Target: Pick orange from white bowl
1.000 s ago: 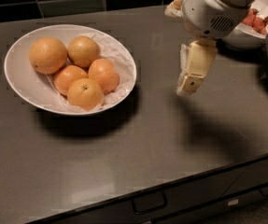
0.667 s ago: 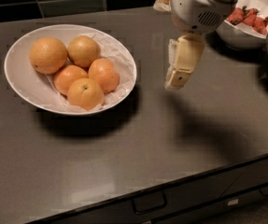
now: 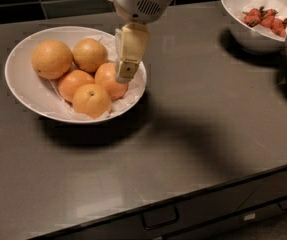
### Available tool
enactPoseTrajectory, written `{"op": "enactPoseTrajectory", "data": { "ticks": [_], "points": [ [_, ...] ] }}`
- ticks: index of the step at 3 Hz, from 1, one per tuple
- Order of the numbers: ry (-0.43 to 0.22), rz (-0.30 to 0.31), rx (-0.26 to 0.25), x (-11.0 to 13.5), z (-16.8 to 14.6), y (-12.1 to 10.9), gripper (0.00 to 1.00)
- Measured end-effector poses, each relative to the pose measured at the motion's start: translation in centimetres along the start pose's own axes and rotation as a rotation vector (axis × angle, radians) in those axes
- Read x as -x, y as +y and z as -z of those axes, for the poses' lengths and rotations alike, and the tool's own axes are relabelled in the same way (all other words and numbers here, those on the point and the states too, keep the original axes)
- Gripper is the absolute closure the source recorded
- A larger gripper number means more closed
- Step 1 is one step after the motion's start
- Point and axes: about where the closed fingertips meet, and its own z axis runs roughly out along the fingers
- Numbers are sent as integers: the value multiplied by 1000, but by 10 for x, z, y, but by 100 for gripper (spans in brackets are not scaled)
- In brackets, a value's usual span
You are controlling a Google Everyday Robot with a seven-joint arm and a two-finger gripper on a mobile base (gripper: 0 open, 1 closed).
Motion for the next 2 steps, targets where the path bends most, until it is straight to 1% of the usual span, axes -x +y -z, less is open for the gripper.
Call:
{"op": "enactPoseTrajectory", "data": {
  "ticks": [1,2],
  "points": [
    [0,0,0,0,0,0,0],
    [-58,76,10,35,-25,-13,0]
  ]
}}
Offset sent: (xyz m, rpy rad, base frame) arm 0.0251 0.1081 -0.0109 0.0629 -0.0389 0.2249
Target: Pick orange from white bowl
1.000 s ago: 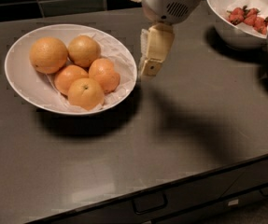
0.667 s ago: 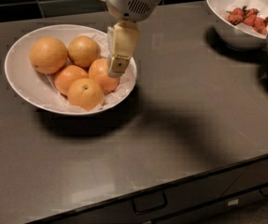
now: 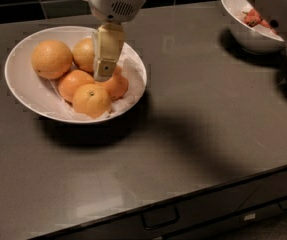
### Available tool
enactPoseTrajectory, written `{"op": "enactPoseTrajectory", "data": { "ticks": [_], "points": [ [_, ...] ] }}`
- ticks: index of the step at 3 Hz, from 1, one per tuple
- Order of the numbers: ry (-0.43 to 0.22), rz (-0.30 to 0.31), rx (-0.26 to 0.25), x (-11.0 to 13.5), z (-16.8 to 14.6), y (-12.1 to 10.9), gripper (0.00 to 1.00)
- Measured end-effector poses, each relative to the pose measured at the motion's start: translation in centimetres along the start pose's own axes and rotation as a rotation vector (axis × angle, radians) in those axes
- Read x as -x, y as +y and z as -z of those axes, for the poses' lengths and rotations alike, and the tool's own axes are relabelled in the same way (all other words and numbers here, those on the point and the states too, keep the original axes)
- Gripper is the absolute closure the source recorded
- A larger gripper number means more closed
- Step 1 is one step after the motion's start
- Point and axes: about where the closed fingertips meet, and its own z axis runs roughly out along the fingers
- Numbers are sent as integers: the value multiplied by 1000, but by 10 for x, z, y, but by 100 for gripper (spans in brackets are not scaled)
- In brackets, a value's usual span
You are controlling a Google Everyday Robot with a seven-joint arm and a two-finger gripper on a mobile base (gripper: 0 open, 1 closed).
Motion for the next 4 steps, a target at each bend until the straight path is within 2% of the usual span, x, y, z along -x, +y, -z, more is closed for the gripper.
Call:
{"op": "enactPoseTrajectory", "data": {
  "ticks": [1,2,4],
  "points": [
    [-42,41,23,31,-36,-21,0],
    [-99,91,50,48,-63,-27,0],
    [-99,106,61,55,-73,-30,0]
  ]
}}
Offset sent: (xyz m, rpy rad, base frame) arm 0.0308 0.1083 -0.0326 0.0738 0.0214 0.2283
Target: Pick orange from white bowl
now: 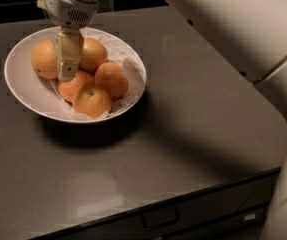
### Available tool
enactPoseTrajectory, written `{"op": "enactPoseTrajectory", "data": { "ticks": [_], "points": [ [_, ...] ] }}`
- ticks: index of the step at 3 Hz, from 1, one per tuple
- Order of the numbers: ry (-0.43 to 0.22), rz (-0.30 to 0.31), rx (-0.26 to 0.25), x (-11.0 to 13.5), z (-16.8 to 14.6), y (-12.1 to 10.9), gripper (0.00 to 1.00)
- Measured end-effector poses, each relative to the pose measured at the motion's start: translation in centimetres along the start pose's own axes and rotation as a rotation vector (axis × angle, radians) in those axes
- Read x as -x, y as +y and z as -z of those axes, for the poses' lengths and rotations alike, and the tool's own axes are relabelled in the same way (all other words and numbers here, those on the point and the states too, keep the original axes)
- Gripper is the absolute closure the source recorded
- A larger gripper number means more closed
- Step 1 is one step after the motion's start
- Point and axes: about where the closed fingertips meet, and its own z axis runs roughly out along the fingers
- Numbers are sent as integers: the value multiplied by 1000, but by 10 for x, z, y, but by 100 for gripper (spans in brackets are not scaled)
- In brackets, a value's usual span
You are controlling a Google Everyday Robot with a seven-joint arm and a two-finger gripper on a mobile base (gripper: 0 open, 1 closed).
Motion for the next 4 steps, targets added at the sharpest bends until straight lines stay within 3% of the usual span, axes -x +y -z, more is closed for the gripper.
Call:
{"op": "enactPoseTrajectory", "data": {
  "ticks": [4],
  "points": [
    [6,-7,30,-1,-23,1,8]
  ]
}}
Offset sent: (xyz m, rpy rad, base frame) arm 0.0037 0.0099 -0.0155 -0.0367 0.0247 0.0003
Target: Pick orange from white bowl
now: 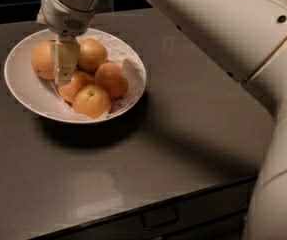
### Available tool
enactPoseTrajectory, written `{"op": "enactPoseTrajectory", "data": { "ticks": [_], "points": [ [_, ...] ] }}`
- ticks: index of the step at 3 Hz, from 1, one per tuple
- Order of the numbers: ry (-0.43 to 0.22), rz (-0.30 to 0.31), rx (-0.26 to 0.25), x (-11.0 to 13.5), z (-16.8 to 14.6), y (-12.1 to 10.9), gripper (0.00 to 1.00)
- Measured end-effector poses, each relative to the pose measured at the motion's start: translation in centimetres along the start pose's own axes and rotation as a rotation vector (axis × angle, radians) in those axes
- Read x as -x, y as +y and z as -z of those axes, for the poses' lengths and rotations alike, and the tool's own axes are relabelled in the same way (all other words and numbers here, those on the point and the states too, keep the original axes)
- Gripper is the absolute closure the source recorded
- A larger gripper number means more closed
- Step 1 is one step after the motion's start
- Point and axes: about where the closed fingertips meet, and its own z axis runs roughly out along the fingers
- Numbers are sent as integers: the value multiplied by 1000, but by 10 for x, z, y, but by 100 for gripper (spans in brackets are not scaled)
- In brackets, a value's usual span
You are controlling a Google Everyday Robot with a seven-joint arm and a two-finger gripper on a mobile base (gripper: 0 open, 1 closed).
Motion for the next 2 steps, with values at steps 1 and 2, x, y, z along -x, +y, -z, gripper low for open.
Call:
{"op": "enactPoseTrajectory", "data": {
  "ticks": [1,2],
  "points": [
    [-7,-4,12,-3,-12,-2,8],
    [-10,-2,31,-7,-22,-5,8]
  ]
}}
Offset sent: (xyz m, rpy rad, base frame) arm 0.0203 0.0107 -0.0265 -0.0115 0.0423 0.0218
